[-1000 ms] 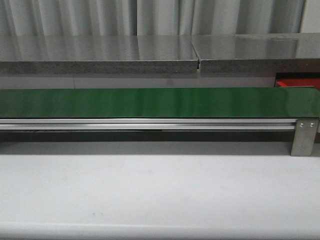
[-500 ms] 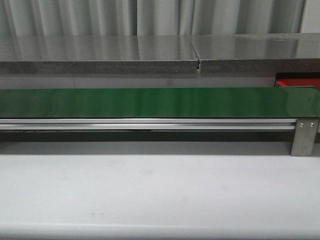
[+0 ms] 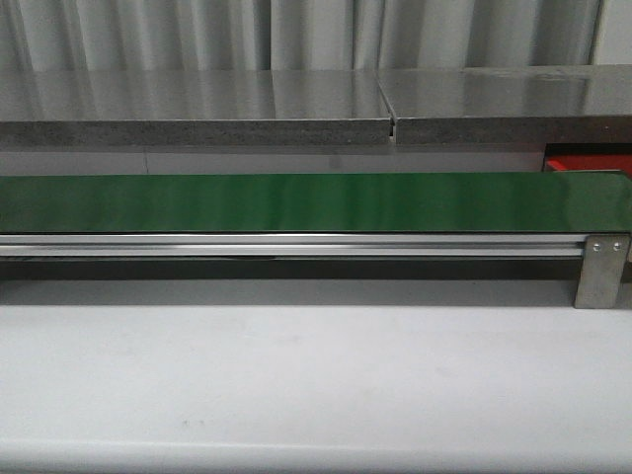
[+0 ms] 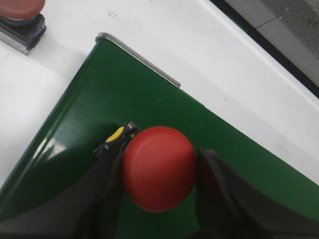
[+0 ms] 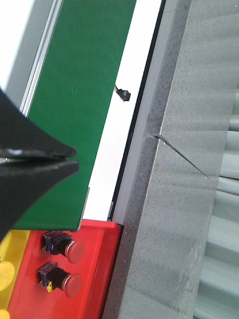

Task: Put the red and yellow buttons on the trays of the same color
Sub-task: 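Grasp the red button and set it on the belt, open left gripper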

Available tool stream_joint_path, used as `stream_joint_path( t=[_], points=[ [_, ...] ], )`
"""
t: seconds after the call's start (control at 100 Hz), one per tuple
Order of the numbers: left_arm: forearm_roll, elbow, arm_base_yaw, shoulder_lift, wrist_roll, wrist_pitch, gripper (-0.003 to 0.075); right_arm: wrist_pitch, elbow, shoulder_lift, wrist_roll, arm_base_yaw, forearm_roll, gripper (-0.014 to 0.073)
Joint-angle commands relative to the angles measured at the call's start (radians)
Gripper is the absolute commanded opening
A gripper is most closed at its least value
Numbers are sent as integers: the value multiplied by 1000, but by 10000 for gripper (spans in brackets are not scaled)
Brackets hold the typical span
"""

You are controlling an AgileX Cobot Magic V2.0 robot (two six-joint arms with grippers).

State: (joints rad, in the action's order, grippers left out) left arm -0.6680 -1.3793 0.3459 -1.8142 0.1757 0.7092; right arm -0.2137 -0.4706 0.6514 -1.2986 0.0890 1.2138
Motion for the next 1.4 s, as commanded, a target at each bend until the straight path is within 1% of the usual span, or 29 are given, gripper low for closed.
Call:
stream_joint_path(
  t=[0.0, 0.17, 0.22, 0.27, 0.34, 0.36, 0.39, 0.41, 0.46, 0.48, 0.49, 0.53, 0.56, 0.6, 0.64, 0.81, 0.96, 1.18, 1.31, 1.39],
  points=[
    [-36, -24, -9, 36, -9, -43, -11, 20, -24, -6, -6, 1, 14, -118],
    [-36, -24, -9, 14, -9, -23, 0, 20, -24, -6, -6, 1, 14, -118],
    [-36, -24, -9, 14, -9, -21, 20, 20, -24, -6, -6, 1, 14, -118],
    [-36, -24, -9, 14, -9, -21, 61, 20, -24, -6, -6, 1, 14, -118],
    [-38, -28, -9, 14, -9, -20, 153, 20, -24, -6, -6, 1, 14, -118],
    [-41, -28, -9, 14, -9, -20, 190, 20, -24, -6, -6, 1, 14, -118],
    [-44, -28, -9, 14, -9, -18, 261, 20, -24, -6, -6, 1, 14, -118],
    [-46, -28, -9, 14, -9, -16, 293, 20, -24, -6, -6, 1, 14, -118],
    [-58, -28, -9, 14, -9, -11, 427, 20, -24, -6, -6, 1, 14, -118],
    [-62, -28, -9, 14, -9, -9, 461, 20, -24, -6, -6, 1, 14, -118],
    [-62, -28, -9, 14, -9, -6, 494, 20, -24, -6, -6, 1, 14, -118],
    [-70, -28, -9, 14, -9, -4, 582, 20, -24, -6, -6, 1, 14, -118],
    [-78, -29, -9, 14, -9, 2, 627, 20, -24, -6, -6, 1, 14, -118],
    [-88, -30, -9, 14, -6, 8, 666, 20, -24, -6, -6, 1, 14, -118],
    [-104, -30, -9, 14, 0, 13, 676, 20, -24, -6, -6, 1, 14, -118],
    [-192, -45, -9, 35, 71, 37, 671, 20, -24, -6, -6, 1, 14, -118],
    [-201, -110, -9, 54, 75, 65, 671, 20, -24, -6, -6, 1, 14, -118],
    [-137, -220, 13, 59, 75, 78, 671, 20, -24, -6, -6, 1, 14, -118],
    [-124, -229, 66, 59, 72, 89, 671, 20, -24, -6, -6, 1, 14, -118],
    [-62, -229, 105, 59, 72, 89, 671, 20, -24, -6, -6, 1, 14, -118]
  ],
)
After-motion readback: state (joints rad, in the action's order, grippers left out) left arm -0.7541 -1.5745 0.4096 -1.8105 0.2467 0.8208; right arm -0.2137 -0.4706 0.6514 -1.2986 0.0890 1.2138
